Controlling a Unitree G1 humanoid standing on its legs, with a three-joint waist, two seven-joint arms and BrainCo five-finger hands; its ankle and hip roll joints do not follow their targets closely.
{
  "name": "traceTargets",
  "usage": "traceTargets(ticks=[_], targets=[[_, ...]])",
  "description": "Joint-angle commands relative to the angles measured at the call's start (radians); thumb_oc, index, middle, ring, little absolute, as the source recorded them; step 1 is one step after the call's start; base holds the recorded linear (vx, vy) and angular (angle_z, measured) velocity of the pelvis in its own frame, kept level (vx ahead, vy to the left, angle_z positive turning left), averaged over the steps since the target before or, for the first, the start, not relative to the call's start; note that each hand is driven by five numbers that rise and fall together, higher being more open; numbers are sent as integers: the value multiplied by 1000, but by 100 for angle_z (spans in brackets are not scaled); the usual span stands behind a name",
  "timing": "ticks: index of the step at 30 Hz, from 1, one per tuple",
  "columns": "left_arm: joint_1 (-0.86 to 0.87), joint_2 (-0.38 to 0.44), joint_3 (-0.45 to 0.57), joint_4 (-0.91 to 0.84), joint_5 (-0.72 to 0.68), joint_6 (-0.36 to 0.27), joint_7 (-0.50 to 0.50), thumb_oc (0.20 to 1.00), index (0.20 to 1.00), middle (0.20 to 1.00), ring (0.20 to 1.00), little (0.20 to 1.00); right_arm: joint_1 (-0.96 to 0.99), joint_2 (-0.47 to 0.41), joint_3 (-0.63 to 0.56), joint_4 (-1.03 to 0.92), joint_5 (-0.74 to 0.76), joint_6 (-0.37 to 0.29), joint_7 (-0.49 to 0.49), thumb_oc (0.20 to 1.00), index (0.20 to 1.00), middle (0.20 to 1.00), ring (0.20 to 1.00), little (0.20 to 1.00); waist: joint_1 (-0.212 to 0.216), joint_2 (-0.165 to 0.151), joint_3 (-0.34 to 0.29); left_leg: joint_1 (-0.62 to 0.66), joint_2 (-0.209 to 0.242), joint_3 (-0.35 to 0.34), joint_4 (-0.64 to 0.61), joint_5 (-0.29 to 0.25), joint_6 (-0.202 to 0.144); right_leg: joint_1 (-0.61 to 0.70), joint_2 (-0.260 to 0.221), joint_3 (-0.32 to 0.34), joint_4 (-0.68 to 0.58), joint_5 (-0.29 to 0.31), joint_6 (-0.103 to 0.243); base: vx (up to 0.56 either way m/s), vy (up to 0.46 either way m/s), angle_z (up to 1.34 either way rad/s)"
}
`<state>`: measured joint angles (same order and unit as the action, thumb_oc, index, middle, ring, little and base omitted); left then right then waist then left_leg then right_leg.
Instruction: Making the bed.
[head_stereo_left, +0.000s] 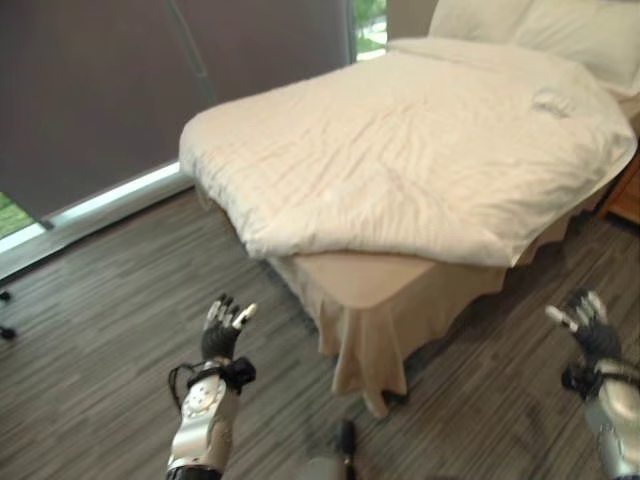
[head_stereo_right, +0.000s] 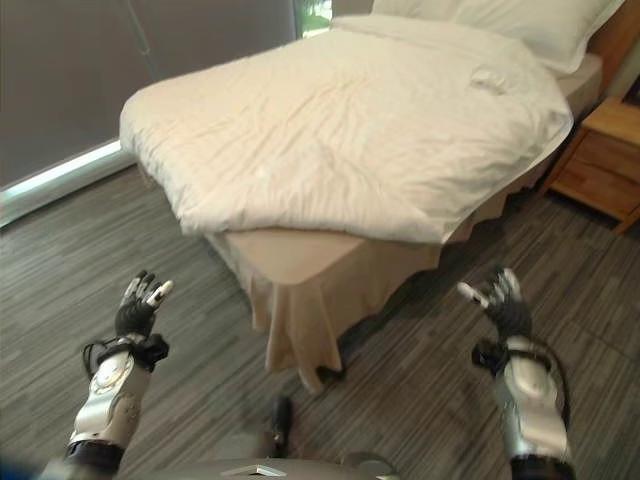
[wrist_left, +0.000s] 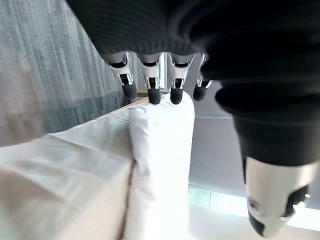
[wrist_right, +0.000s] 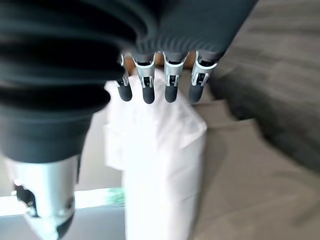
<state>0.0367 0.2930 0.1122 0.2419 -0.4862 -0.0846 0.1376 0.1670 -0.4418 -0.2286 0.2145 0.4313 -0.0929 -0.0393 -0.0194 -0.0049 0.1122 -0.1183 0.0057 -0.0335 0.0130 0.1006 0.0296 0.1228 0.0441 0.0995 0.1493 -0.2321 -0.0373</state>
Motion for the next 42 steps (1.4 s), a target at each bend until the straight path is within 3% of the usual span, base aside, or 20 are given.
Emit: traceTargets(ticks=[1,2,6,9,10,11,13,18,20,22,24,27,31,34,38,42], targets=[[-118,108,9,-70,91,-63,5,1000,1000,1000,1000,1000,-84,23,-12,-52,-20,-64,-2,1000,1000,1000,1000,1000,13,-51,-15,38,-17,58,-38,1,-37,2,-106,40,-90,212,135,192,283,-60],[-169,151,4,-89,124,-68,21,1000,1000,1000,1000,1000,-108,30,11,-55,-21,-64,5,1000,1000,1000,1000,1000,10,-46,0,67,-17,95,-50,-14,-16,-78,-108,51,48,259,171,101,189,-58],[-287,240,-27,-73,174,-68,22,1000,1000,1000,1000,1000,-124,24,43,-53,-37,-45,25,1000,1000,1000,1000,1000,-6,-24,19,117,-3,133,-87,-20,-15,-175,-102,32,130,292,183,98,178,-81],[-412,328,-65,-44,245,-62,25,1000,1000,1000,1000,1000,-113,19,43,-41,-15,-38,41,1000,1000,1000,1000,1000,-36,-10,9,154,-4,155,-99,-48,-24,-210,-117,-22,14,297,180,139,74,-55],[-412,328,-65,-44,245,-62,25,1000,1000,1000,1000,1000,-113,19,43,-41,-15,-38,41,1000,1000,1000,1000,1000,-36,-10,9,154,-4,155,-99,-48,-24,-210,-117,-22,14,297,180,207,43,-13],[-515,424,-95,-19,336,-60,53,1000,1000,1000,1000,1000,-81,7,34,-39,-27,-43,59,1000,1000,1000,1000,1000,-62,-18,4,171,-12,154,-100,-70,-26,-211,-108,-24,-88,314,178,237,37,-24],[-670,471,-187,80,368,-37,21,1000,1000,1000,1000,1000,-46,9,55,-44,21,-29,80,1000,1000,1000,1000,1000,-75,-27,-9,182,-23,149,-100,-87,-27,-160,-112,0,-168,344,194,257,25,3],[-829,561,-283,189,382,-27,18,1000,1000,1000,1000,1000,-15,0,44,-59,32,-24,100,1000,1000,1000,1000,1000,-92,-20,-25,186,-21,158,-100,-91,-31,-124,-113,-13,-219,344,188,110,10,13],[-932,614,-370,276,442,5,22,1000,1000,1000,1000,1000,16,-6,56,-61,42,-18,109,1000,1000,1000,1000,1000,-112,-12,-28,175,-22,159,-100,-89,-35,-121,-110,-18,-229,340,185,84,19,5],[-961,625,-396,298,460,5,22,1000,1000,1000,1000,1000,30,0,55,-68,43,-14,113,1000,1000,1000,1000,1000,-114,-15,-28,170,-22,159,-100,-89,-36,-123,-109,-17,-231,338,186,55,2,5],[-1067,653,-495,431,570,38,12,1000,1000,1000,1000,1000,63,1,58,-75,48,-3,120,1000,1000,1000,1000,1000,-138,-11,-26,144,-22,171,-100,-88,-44,-137,-109,-10,-237,341,192,86,15,-1],[-1120,654,-537,499,607,45,18,1000,1000,1000,1000,1000,65,0,61,-81,58,-3,119,1000,1000,1000,1000,1000,-151,-10,-20,128,-19,180,-100,-86,-48,-155,-107,-2,-237,348,194,15,14,-4],[-1262,641,-649,732,655,54,13,1000,1000,1000,1000,1000,57,-15,90,-93,83,-16,116,1000,1000,1000,1000,1000,-186,-13,8,81,-11,211,-100,-80,-53,-220,-99,28,-237,371,200,-30,37,-18],[-1301,636,-670,798,659,56,14,1000,1000,1000,1000,1000,45,-23,107,-110,93,-20,117,1000,1000,1000,1000,1000,-199,-18,22,58,-7,227,-100,-75,-55,-251,-94,41,-237,382,203,-66,24,-23],[-1357,646,-693,947,652,60,11,1000,1000,1000,1000,1000,-7,-49,178,-126,111,-34,116,1000,1000,1000,1000,1000,-242,-57,85,-29,9,271,-100,-61,-57,-359,-75,87,-237,425,212,-115,15,-32],[-1336,648,-640,1015,632,73,12,1000,1000,1000,1000,1000,-28,-58,209,-142,97,-37,106,1000,1000,1000,1000,1000,-266,-93,117,-100,19,299,-100,-52,-64,-440,-63,99,-237,452,224,-67,5,-26]])
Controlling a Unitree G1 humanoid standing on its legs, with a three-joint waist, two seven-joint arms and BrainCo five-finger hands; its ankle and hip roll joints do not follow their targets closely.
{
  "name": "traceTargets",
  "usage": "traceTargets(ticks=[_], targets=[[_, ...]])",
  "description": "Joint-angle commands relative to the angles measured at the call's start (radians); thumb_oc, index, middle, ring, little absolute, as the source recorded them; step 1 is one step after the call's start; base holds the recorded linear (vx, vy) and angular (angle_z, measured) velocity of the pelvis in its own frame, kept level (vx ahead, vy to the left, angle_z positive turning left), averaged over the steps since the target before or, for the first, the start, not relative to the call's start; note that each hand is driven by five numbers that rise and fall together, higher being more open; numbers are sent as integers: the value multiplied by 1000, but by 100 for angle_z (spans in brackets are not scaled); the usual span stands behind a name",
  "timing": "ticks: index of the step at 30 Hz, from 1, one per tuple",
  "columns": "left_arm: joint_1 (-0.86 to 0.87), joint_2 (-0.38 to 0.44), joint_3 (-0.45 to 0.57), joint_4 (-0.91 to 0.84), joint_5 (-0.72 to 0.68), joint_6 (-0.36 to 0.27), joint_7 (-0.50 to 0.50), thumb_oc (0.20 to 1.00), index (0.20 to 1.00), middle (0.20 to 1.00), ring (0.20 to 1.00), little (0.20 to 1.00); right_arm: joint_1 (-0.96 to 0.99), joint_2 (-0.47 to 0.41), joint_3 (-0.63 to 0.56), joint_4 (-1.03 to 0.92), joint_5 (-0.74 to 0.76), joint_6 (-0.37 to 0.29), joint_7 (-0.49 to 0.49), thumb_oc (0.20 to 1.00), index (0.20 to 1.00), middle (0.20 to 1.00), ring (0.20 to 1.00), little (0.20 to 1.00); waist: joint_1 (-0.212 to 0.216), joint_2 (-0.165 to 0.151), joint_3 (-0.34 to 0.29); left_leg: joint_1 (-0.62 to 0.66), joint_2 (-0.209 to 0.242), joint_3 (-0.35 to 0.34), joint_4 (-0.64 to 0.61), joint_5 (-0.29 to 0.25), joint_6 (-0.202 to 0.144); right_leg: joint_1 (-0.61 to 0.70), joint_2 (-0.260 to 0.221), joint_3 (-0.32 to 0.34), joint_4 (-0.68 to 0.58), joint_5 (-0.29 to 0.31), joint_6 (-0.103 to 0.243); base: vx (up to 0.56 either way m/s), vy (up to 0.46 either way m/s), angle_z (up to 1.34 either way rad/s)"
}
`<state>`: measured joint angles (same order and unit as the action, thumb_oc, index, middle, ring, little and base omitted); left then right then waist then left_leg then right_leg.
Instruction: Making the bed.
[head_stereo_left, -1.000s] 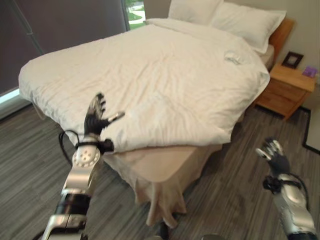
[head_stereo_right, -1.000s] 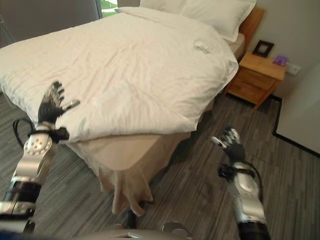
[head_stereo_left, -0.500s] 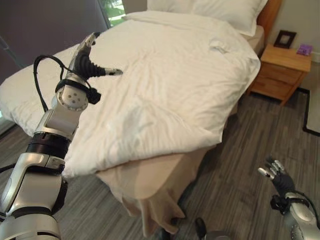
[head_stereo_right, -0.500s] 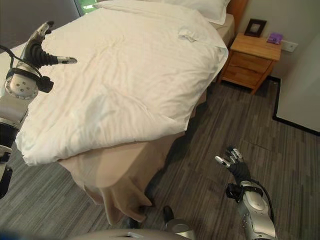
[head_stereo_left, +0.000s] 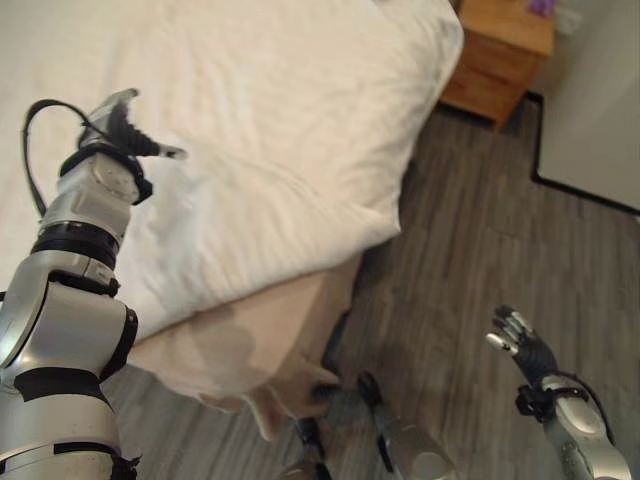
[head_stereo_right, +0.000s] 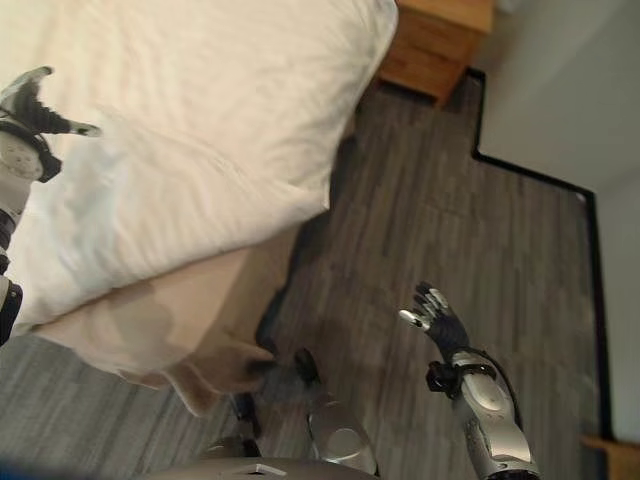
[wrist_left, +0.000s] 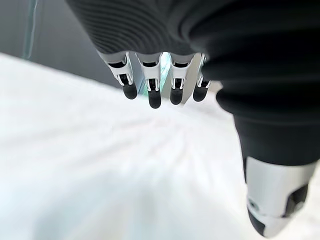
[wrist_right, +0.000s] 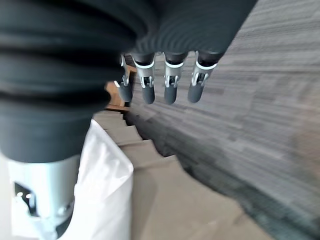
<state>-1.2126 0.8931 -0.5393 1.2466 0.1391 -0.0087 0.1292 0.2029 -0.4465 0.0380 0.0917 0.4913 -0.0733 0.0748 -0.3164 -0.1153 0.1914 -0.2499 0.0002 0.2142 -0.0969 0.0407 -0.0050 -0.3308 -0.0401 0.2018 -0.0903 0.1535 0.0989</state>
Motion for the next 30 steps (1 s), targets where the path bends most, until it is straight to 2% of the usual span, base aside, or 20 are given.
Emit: traceTargets(ticks=[1,2,4,5,6,12,15,17,18,20,22,23,24,25,26,27,28,29,30], targets=[[-44,38,69,23,-32,-5,18,1000,1000,1000,1000,1000,-84,-49,-45,-17,40,-63,-18,1000,1000,1000,1000,1000,26,-5,50,-1,30,73,10,12,-32,-26,29,3,3,80,94,-90,9,-23],[-13,32,108,50,-70,-1,12,1000,1000,1000,1000,1000,-91,-36,-33,-26,49,-65,-23,1000,1000,1000,1000,1000,23,-23,60,-21,33,87,10,14,-33,-52,36,9,3,88,98,-61,4,-34],[-6,31,108,61,-55,4,7,1000,1000,1000,1000,1000,-85,-29,-30,-35,53,-67,-19,1000,1000,1000,1000,1000,21,-30,61,-28,34,94,10,13,-33,-63,39,12,3,93,99,-8,-12,-35],[14,26,116,80,-42,11,-3,799,799,799,799,799,-83,-23,-26,-39,51,-67,-18,1000,1000,1000,1000,1000,20,-37,64,-33,36,99,10,11,-33,-72,42,13,3,94,102,12,-15,-28],[21,18,125,87,-35,15,-8,200,200,200,200,200,-77,-20,-25,-46,47,-65,-14,1000,1000,1000,1000,1000,20,-41,63,-34,37,103,10,9,-34,-76,44,16,3,97,102,42,-5,-17],[60,-1,187,66,-87,9,1,200,200,200,200,200,-43,-8,-28,-51,50,-68,-4,1000,1000,1000,1000,1000,37,-40,57,-4,36,108,10,-7,-34,-57,42,9,3,83,102,44,-3,-10],[44,20,178,8,-126,-14,20,200,200,200,200,200,-37,-15,-21,-41,46,-70,2,1000,1000,1000,1000,1000,51,-24,49,19,34,99,10,-15,-34,-36,37,-5,3,69,101,37,-12,-5],[41,41,149,-85,-144,-44,24,200,200,200,200,200,-43,-29,-20,-32,46,-69,8,1000,1000,1000,1000,1000,72,4,45,42,28,81,10,-18,-34,-3,25,-26,3,51,97,38,-14,4],[41,41,149,-85,-144,-43,24,200,200,200,200,200,-43,-29,-20,-32,46,-69,8,1000,1000,1000,1000,1000,72,4,46,43,28,80,10,-18,-34,-2,25,-27,3,50,97,28,-3,13],[96,83,99,-279,-100,-50,-7,200,200,200,200,200,-52,-43,-37,-7,33,-65,7,1000,1000,1000,1000,1000,106,43,52,71,16,52,10,-22,-33,45,6,-60,3,32,91,67,-2,17],[196,128,89,-469,-17,-50,-33,200,200,200,200,200,-58,-43,-57,24,21,-59,4,1000,1000,1000,1000,1000,136,61,53,92,11,33,10,-21,-33,78,-6,-82,3,21,85,47,-24,33],[198,128,91,-470,-17,-49,-33,200,200,200,200,200,-58,-43,-57,24,21,-59,4,1000,1000,1000,1000,1000,135,62,52,91,11,33,10,-21,-33,77,-6,-82,3,21,85,43,-28,52],[278,142,100,-563,32,-48,-46,200,200,200,200,200,-57,-35,-71,33,10,-57,-1,1000,1000,1000,1000,1000,153,67,54,106,8,21,10,-27,-32,100,-10,-92,3,11,82,40,-35,46],[466,144,166,-731,120,-42,-75,200,200,200,200,200,-53,-19,-100,50,-4,-52,-7,1000,1000,1000,1000,1000,182,69,54,118,4,7,10,-26,-33,119,-15,-109,5,3,78,41,-34,35],[496,145,193,-748,125,-37,-78,200,200,200,200,200,-52,-26,-93,50,-4,-52,-7,1000,1000,1000,1000,1000,173,73,53,122,4,7,10,-27,-33,123,-15,-109,5,2,78,31,-28,30],[646,130,217,-838,199,-46,-122,200,200,200,200,200,-48,-10,-121,63,-14,-54,-15,1000,1000,1000,1000,1000,199,76,57,140,3,-3,10,-35,-32,145,-17,-122,6,-10,76,53,-5,33],[885,76,297,-907,242,-52,-197,200,200,200,200,200,-43,2,-138,72,-23,-49,-16,1000,1000,1000,1000,1000,214,80,49,165,3,-5,10,-42,-31,174,-18,-125,5,-17,71,39,-11,29],[896,76,307,-911,244,-52,-198,200,200,200,200,200,-44,-1,-133,72,-22,-48,-16,1000,1000,1000,1000,1000,210,80,47,162,2,-3,10,-38,-31,171,-18,-123,4,-12,70,36,-10,16],[1000,20,318,-886,240,-54,-243,200,200,200,200,200,-44,0,-140,72,-28,-41,-15,1000,1000,1000,1000,1000,215,81,41,176,2,-2,10,-42,-30,184,-18,-123,3,-17,69,46,-10,11]])
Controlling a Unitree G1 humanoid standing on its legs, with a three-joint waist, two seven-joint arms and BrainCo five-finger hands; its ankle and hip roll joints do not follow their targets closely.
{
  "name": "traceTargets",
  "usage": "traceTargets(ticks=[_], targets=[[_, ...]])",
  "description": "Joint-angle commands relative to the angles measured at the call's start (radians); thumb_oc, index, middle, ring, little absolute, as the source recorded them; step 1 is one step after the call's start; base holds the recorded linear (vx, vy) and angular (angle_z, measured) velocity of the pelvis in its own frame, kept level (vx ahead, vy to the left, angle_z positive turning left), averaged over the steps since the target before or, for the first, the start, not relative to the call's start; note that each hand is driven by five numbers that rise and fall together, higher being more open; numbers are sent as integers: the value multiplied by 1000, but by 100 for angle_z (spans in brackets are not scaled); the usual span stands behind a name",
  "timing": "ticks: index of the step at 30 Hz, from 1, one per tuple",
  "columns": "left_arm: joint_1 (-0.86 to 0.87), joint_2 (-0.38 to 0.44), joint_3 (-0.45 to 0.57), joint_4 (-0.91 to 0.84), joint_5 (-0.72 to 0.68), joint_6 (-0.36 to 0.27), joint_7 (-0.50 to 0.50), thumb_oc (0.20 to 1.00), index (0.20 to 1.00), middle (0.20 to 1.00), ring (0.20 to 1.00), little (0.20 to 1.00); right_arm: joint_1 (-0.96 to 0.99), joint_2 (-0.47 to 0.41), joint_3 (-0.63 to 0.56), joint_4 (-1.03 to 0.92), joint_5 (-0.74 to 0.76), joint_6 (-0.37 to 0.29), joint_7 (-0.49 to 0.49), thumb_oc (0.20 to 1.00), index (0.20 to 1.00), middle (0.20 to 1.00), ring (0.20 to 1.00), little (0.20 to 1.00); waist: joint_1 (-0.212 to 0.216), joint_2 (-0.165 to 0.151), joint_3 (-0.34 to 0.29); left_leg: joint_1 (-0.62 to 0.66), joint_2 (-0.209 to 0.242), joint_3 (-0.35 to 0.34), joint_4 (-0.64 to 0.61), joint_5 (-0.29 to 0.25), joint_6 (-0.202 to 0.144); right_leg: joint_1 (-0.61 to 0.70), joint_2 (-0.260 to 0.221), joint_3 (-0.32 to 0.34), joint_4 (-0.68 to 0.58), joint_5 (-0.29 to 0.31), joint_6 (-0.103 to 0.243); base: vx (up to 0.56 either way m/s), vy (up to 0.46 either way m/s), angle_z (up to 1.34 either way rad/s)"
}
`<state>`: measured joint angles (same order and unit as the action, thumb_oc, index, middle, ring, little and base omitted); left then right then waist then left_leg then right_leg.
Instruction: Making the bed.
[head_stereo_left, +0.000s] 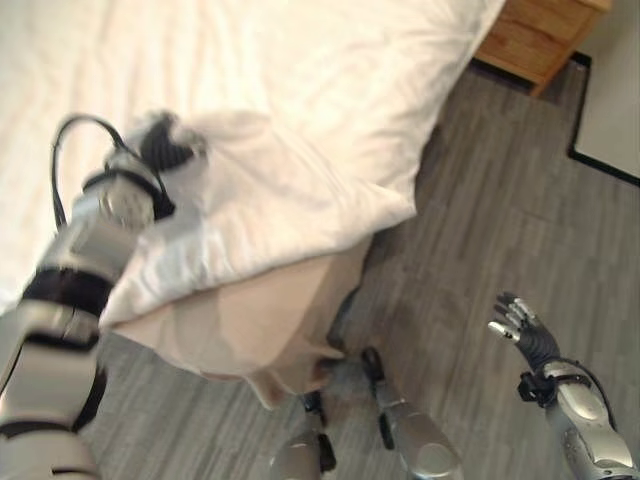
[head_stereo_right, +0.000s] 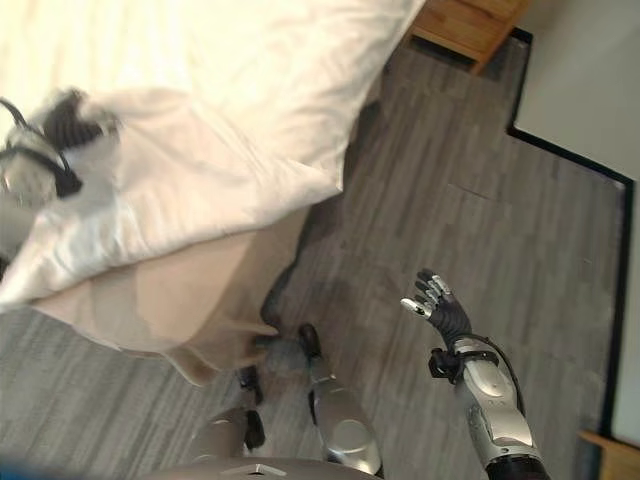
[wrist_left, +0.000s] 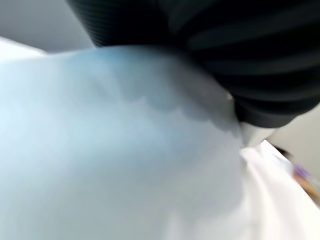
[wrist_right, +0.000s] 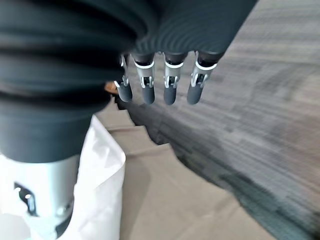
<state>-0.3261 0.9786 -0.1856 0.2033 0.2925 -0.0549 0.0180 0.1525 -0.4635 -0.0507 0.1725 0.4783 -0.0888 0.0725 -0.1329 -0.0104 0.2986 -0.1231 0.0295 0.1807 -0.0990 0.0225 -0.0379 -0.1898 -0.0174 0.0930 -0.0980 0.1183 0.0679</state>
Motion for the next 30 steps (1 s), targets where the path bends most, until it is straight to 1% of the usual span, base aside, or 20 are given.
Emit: traceTargets(ticks=[1,2,4,6,8,9,10,13,14,17,18,19,20,22,23,24,25,26,28,30], targets=[[268,-161,-19,192,66,-3,-202,200,200,200,200,200,9,15,-77,-22,-30,-13,-1,1000,1000,1000,1000,1000,45,-21,-79,69,-28,33,12,-31,6,60,-39,-15,11,11,96,92,-3,8],[332,-203,-31,218,89,-6,-221,200,200,200,200,200,11,12,-80,-25,-34,-11,0,1000,1000,1000,1000,1000,45,-17,-88,81,-28,33,12,-40,9,73,-37,-15,11,2,94,59,-8,6],[333,-205,-30,219,90,-7,-219,200,200,200,200,200,11,11,-79,-26,-34,-11,0,1000,1000,1000,1000,1000,45,-17,-90,77,-28,34,12,-35,8,69,-37,-14,11,7,93,9,-2,-3],[433,-346,-157,392,295,-34,-203,200,200,200,200,200,-2,12,-74,-29,-28,-32,-10,1000,1000,1000,1000,1000,56,-21,-112,100,-26,39,12,-43,15,91,-34,-13,12,-4,86,45,-30,5],[429,-353,-162,403,299,-37,-196,200,200,200,200,200,1,9,-75,-29,-28,-32,-10,1000,1000,1000,1000,1000,58,-17,-112,102,-26,41,12,-44,15,92,-34,-11,12,-4,86,9,-12,-5],[430,-539,-130,768,269,18,-135,200,200,200,200,200,12,12,-64,-39,-27,-30,-10,1000,1000,1000,1000,1000,60,-26,-123,117,-25,43,12,-42,17,107,-30,-10,13,-8,81,17,-25,-7],[422,-548,-133,783,269,13,-126,200,200,200,200,200,12,9,-65,-40,-27,-29,-10,1000,1000,1000,1000,1000,60,-23,-122,116,-25,43,12,-41,17,106,-30,-10,13,-8,81,24,-34,-11],[379,-656,-122,985,270,49,-63,200,200,200,200,200,20,22,-49,-44,-35,-23,-26,1000,1000,1000,1000,1000,61,-33,-137,122,-26,39,12,-40,17,115,-28,-16,14,-11,76,20,-29,-9],[367,-672,-120,1009,272,50,-59,200,200,200,200,200,27,23,-48,-51,-38,-22,-26,1000,1000,1000,1000,1000,60,-34,-140,125,-26,38,12,-41,16,119,-28,-18,14,-12,76,28,-36,-5],[344,-702,-52,1033,167,59,-17,200,200,200,200,200,40,34,-39,-50,-36,-19,-39,1000,1000,1000,1000,1000,65,-39,-149,128,-26,27,12,-38,15,130,-29,-30,12,-17,72,14,-24,-1],[331,-710,-24,1022,112,59,0,1000,1000,1000,1000,1000,45,37,-38,-48,-35,-18,-43,1000,1000,1000,1000,1000,67,-40,-152,128,-26,23,12,-37,15,133,-30,-35,11,-18,71,9,-19,3],[299,-692,44,985,-28,41,0,1000,1000,1000,1000,1000,57,44,-42,-45,-33,-16,-46,1000,1000,1000,1000,1000,69,-39,-161,129,-27,17,12,-34,14,139,-32,-43,11,-20,71,9,-19,5],[299,-691,44,984,-29,42,-1,1000,1000,1000,1000,1000,56,45,-41,-44,-34,-16,-46,1000,1000,1000,1000,1000,67,-40,-160,129,-27,16,12,-34,14,140,-32,-44,11,-21,71,18,2,9],[298,-615,89,783,-192,13,-30,1000,1000,1000,1000,1000,61,43,-72,-38,-41,-9,-53,1000,1000,1000,1000,1000,73,-27,-167,131,-29,8,12,-33,13,147,-38,-54,11,-21,71,-5,28,17],[314,-561,89,610,-248,2,-53,1000,1000,1000,1000,1000,44,42,-89,-30,-50,-11,-57,1000,1000,1000,1000,1000,76,-18,-169,134,-31,0,12,-32,14,153,-40,-61,11,-22,72,-26,26,21],[318,-559,90,604,-249,6,-55,1000,1000,1000,1000,1000,45,42,-88,-30,-50,-10,-57,1000,1000,1000,1000,1000,76,-19,-169,135,-31,0,12,-32,14,154,-40,-61,11,-22,72,-26,46,23],[336,-466,94,381,-307,-12,-120,1000,1000,1000,1000,1000,24,36,-119,-12,-52,-8,-59,1000,1000,1000,1000,1000,81,-6,-172,140,-34,-10,12,-33,16,162,-44,-68,11,-23,73,-9,28,20],[340,-463,96,375,-308,-8,-122,1000,1000,1000,1000,1000,24,37,-119,-11,-52,-8,-59,1000,1000,1000,1000,1000,80,-8,-173,139,-34,-10,12,-33,16,162,-44,-68,11,-23,73,-16,40,23],[356,-393,118,234,-370,-29,-163,1000,1000,1000,1000,1000,9,36,-133,-4,-52,-8,-49,1000,1000,1000,1000,1000,84,-3,-177,146,-36,-13,12,-33,15,169,-46,-72,11,-24,75,-22,26,12],[383,-337,162,78,-499,-31,-196,1000,1000,1000,1000,1000,-3,31,-146,6,-53,-9,-40,1000,1000,1000,1000,1000,90,3,-183,152,-38,-16,12,-34,16,177,-48,-74,11,-26,76,-16,12,1]])
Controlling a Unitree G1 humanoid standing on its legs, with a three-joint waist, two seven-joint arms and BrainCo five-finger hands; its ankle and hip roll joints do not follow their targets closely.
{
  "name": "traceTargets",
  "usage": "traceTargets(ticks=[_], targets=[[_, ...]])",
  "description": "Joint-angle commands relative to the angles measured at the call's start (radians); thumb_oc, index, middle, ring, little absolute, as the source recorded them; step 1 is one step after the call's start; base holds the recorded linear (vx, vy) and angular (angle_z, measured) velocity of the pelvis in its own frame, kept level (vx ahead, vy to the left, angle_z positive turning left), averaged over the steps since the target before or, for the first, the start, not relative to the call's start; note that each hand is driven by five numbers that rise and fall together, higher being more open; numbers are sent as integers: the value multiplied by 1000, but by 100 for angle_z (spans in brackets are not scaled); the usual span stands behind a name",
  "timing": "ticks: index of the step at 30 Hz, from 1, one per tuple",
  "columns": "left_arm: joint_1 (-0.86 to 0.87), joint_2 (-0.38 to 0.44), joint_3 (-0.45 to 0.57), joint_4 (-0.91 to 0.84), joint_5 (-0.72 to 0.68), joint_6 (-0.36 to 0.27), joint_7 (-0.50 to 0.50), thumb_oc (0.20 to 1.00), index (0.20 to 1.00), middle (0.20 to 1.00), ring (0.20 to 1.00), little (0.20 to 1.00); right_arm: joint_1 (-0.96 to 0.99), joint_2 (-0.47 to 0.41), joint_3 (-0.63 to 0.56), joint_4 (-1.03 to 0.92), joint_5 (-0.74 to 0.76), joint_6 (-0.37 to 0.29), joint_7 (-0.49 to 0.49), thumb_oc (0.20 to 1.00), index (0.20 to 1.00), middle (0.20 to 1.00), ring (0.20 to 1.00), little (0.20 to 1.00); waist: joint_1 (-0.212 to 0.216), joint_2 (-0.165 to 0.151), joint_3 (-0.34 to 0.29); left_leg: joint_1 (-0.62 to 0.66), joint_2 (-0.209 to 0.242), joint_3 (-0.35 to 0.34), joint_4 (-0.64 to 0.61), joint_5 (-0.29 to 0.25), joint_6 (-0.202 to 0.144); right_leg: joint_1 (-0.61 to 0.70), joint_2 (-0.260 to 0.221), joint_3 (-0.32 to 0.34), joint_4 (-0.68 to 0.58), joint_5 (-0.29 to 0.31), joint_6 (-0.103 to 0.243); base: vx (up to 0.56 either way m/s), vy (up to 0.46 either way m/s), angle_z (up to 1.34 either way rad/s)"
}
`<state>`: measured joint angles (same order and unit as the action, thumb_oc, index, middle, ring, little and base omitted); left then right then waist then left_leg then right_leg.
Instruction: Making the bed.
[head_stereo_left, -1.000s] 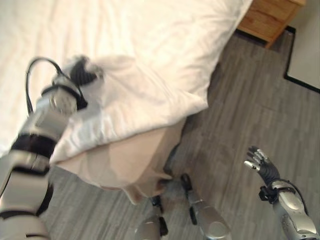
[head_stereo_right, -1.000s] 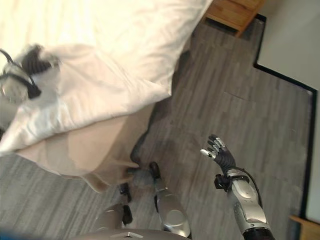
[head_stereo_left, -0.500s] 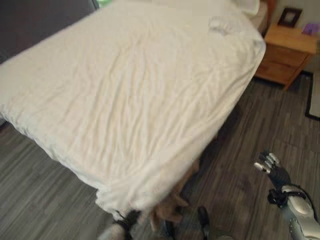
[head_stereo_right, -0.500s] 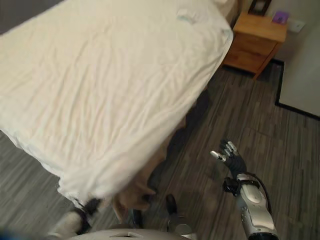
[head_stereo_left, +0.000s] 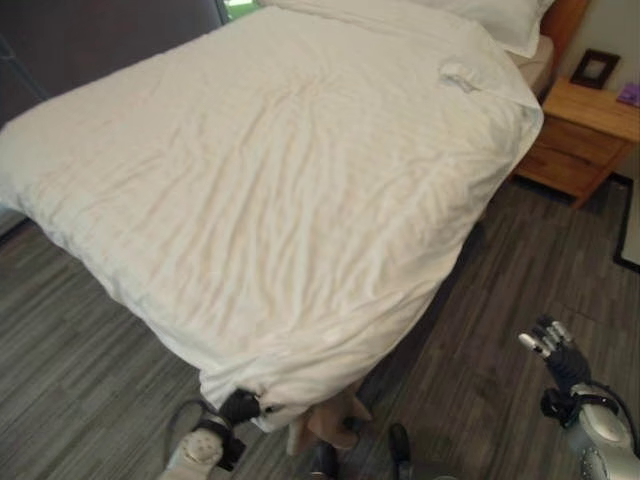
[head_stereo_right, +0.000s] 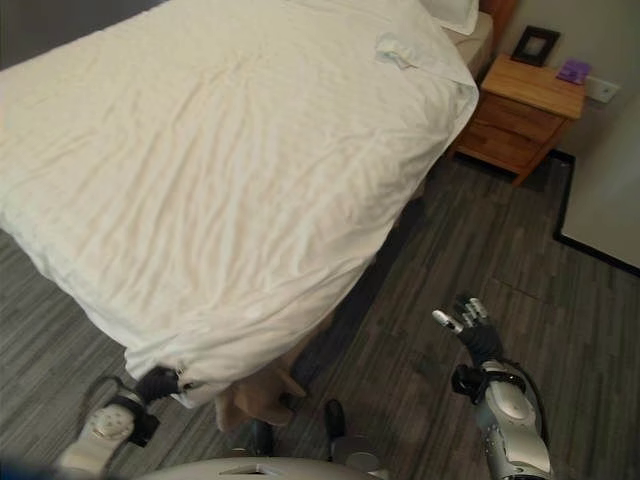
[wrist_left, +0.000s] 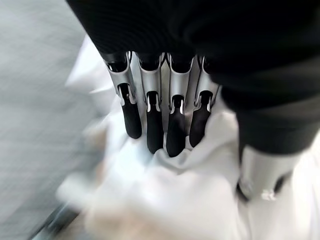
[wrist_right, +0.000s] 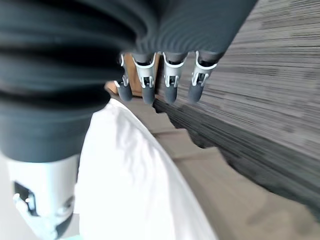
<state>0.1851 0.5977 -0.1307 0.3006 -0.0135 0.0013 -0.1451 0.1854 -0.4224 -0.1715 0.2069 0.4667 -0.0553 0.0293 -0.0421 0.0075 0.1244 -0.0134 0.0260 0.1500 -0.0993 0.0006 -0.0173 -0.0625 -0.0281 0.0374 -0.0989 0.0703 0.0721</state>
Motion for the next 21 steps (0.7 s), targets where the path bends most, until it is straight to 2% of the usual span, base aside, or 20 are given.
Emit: traceTargets(ticks=[1,2,3,8,11,13,15,16,17,18,19,21], targets=[[-127,44,108,-21,-193,-87,-33,1000,1000,1000,1000,1000,-36,-10,-24,-28,-41,-42,3,1000,1000,1000,1000,1000,-1,-15,-9,43,-34,15,12,-12,-5,50,-37,-19,12,22,72,-34,7,2],[-91,102,159,-149,-370,-97,-89,1000,1000,1000,1000,1000,-47,-17,-33,-20,-32,-47,12,1000,1000,1000,1000,1000,9,-9,-15,51,-36,9,12,-11,-4,60,-38,-22,12,21,71,0,0,0],[-69,135,174,-201,-416,-96,-113,1000,1000,1000,1000,1000,-48,-18,-32,-18,-30,-48,23,1000,1000,1000,1000,1000,12,-7,-19,57,-37,8,12,-11,-3,66,-39,-23,13,21,71,0,0,0],[39,394,309,-381,-511,-104,-218,1000,1000,1000,1000,1000,-39,-30,-31,-8,-17,-61,77,1000,1000,1000,1000,1000,32,14,-39,86,-43,-2,12,-11,-4,101,-45,-40,16,9,69,-1,-1,-1],[67,428,363,-409,-572,-118,-230,1000,1000,1000,1000,1000,-37,-31,-34,3,-13,-72,79,1000,1000,1000,1000,1000,38,18,-41,92,-45,-8,12,-10,-5,110,-47,-51,17,5,68,-12,0,7],[72,361,410,-386,-681,-144,-219,1000,1000,1000,1000,1000,-37,-22,-34,-15,15,-90,89,1000,1000,1000,1000,1000,42,17,-42,93,-46,-13,12,-8,-6,113,-50,-55,19,1,68,-25,7,13],[48,258,425,-342,-696,-168,-167,1000,1000,1000,1000,1000,-37,-18,-29,-44,42,-107,118,1000,1000,1000,1000,1000,44,16,-41,96,-46,-17,12,-8,-4,116,-53,-60,21,-1,68,-18,18,11],[33,186,430,-321,-689,-182,-132,1000,1000,1000,1000,1000,-39,-15,-22,-55,59,-113,141,1000,1000,1000,1000,1000,46,12,-40,96,-47,-20,12,-7,-3,116,-55,-61,21,-2,67,-35,19,9],[-18,5,425,-264,-662,-217,-10,1000,1000,1000,1000,1000,-49,-7,16,-68,74,-107,164,1000,1000,1000,1000,1000,53,-3,-38,91,-48,-25,12,-6,-1,113,-58,-67,22,-2,65,-29,11,6],[-19,2,424,-265,-660,-217,-8,1000,1000,1000,1000,1000,-50,-10,15,-67,74,-107,164,1000,1000,1000,1000,1000,52,-1,-37,91,-48,-26,12,-6,0,113,-58,-68,23,-3,65,-58,16,2],[-34,-126,404,-241,-714,-225,57,1000,1000,1000,1000,1000,-65,-3,77,-80,96,-93,194,1000,1000,1000,1000,1000,59,-12,-25,89,-50,-29,12,-6,2,111,-60,-71,25,-3,62,-73,9,8],[-16,-222,387,-286,-719,-221,81,1000,1000,1000,1000,1000,-87,4,137,-103,104,-72,206,1000,1000,1000,1000,1000,68,-20,-11,71,-51,-35,12,2,6,96,-60,-79,32,2,60,-89,6,17]])
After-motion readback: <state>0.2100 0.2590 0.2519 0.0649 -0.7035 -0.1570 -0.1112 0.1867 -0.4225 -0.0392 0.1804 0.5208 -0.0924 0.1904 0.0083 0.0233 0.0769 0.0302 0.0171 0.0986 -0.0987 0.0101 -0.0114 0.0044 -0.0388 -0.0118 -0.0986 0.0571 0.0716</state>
